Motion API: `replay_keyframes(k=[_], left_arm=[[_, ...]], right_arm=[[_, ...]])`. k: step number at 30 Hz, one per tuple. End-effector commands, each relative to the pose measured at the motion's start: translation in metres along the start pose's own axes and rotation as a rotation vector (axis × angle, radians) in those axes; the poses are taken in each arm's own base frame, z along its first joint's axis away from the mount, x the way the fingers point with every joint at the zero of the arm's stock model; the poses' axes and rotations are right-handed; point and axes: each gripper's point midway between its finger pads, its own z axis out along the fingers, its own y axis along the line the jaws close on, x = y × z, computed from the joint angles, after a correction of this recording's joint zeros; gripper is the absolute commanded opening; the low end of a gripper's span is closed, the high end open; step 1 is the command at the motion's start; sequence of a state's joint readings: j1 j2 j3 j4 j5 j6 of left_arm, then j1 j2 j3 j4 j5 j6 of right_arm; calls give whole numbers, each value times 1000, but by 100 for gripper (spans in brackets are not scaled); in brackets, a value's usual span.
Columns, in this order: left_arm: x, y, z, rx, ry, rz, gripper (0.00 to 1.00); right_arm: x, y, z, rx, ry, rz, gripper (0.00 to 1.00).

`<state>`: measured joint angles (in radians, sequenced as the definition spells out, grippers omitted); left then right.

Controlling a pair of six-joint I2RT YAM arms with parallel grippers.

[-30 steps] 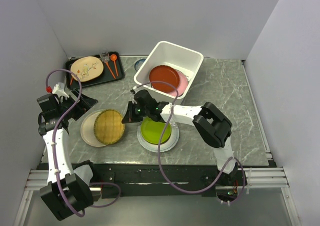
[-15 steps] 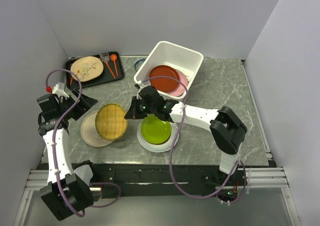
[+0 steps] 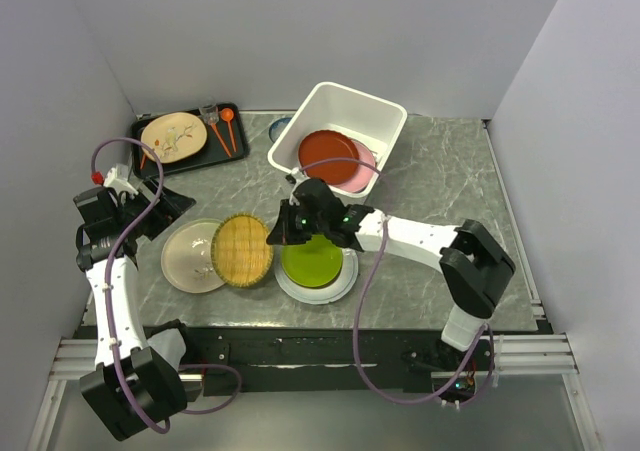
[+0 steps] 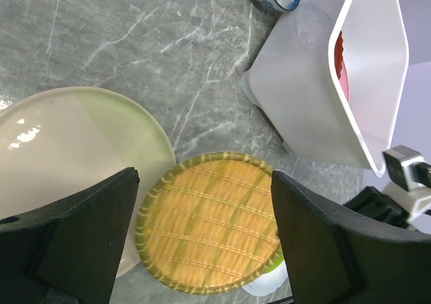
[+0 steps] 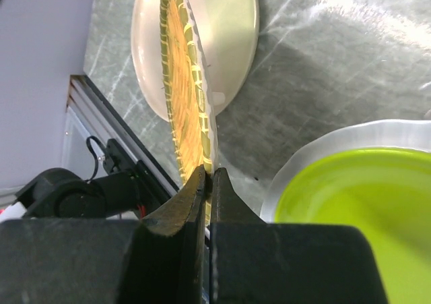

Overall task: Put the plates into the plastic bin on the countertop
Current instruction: Pick up the plate at the center of the board, then place the plate in the plastic bin.

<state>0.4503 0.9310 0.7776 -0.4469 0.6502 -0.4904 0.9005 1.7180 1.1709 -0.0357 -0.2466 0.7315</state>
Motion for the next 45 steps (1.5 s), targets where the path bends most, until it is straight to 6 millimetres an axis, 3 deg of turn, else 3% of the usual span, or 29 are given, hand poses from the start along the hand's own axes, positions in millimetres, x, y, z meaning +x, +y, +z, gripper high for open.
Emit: replay_keyframes(k=[1, 9, 22, 27, 34, 45], left_arm=[[-10, -8, -4, 32, -44, 61, 85], [-9, -17, -6, 40, -63, 84, 86], [7, -45, 16, 41, -19, 123, 85], [17, -62, 28, 75, 6, 134, 85], [40, -80, 45, 100, 59, 145, 85], [52, -75, 53, 88, 90, 144, 85]], right_arm=[[-38, 33, -32, -86, -141, -42, 0], [-48, 37, -61, -78, -212, -53, 0], [-47, 15, -102, -27, -293, -9, 0], [-49, -3, -117, -9, -323, 24, 0], [-63, -18, -151, 9, -408, 54, 0], [-98, -23, -176, -8, -467, 44, 0]])
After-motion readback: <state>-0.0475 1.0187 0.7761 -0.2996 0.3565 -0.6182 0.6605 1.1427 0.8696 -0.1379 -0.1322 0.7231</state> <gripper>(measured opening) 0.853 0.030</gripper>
